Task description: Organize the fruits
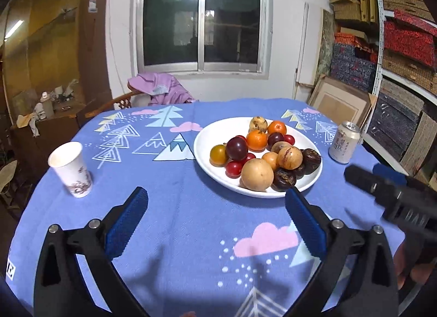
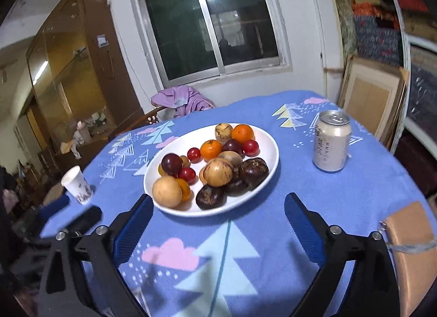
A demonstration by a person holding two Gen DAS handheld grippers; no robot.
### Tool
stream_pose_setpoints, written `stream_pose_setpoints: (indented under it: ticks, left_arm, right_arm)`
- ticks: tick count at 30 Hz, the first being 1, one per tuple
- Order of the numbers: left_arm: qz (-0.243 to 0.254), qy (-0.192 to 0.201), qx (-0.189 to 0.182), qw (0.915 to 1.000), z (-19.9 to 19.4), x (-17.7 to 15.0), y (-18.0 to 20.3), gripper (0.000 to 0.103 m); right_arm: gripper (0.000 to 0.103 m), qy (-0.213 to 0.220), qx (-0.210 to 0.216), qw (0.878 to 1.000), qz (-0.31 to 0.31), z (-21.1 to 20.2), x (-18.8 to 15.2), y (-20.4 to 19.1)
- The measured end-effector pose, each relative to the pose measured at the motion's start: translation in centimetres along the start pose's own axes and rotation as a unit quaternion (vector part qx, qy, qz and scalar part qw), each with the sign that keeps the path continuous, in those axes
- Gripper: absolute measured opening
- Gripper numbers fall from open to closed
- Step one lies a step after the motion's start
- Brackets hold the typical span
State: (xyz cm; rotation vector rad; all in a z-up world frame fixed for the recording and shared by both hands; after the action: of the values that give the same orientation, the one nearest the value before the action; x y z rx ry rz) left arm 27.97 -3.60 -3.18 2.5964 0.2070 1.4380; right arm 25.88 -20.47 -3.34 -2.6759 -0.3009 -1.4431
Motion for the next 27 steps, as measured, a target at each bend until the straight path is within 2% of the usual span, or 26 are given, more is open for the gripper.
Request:
stream_pose_setpoints:
  ticks: [6, 12, 16, 21, 27]
  left_arm:
    - [-0.032, 0.003, -0.015, 0.9994, -2.4, -1.1, -1.2, 0.099]
    - [-0.041, -0.013, -0.006, 0.9991, -1.9, -1.2, -2.0, 0.099]
    - [-0.049, -0.029, -0.022, 0.9981, -1.6, -1.7, -1.8, 0.099]
    - [-0.026, -0.019, 0.002, 0.9995, -1.6, -2.0, -1.4, 0.099]
    - [-0.008, -0.017, 0.008, 0.9998, -1.7, -2.5, -0.8, 0.099]
  right_arm:
    - [0.1, 0.003, -0.011, 1.0, -0.027, -1.6, -2.2, -1.3]
    - [0.1, 0.007, -0.016, 1.0, -0.024, -2.0, -2.4, -1.0]
    - [0.1, 0.0, -0.017, 1.0, -0.018, -1.8, -2.6, -0.8]
    - [0.1, -0.005, -0.015, 1.0, -0.02, -1.7, -2.6, -1.0]
    - [0.1, -0.005, -0.016, 1.0, -0.022, -1.7, -2.6, -1.2]
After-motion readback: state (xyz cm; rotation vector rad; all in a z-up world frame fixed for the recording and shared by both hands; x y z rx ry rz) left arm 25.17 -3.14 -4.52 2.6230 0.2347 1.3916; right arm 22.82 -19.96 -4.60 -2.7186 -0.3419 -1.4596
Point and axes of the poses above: each gripper's, at about its wrist camera, not at the fingertips, and z roughly the way its jaws point, y to its right, x to its top, the point moved 8 cm from there along z, roughly the way its jaws point, and after that the axes turned 13 degrees about -z, right-handed, at the moved point
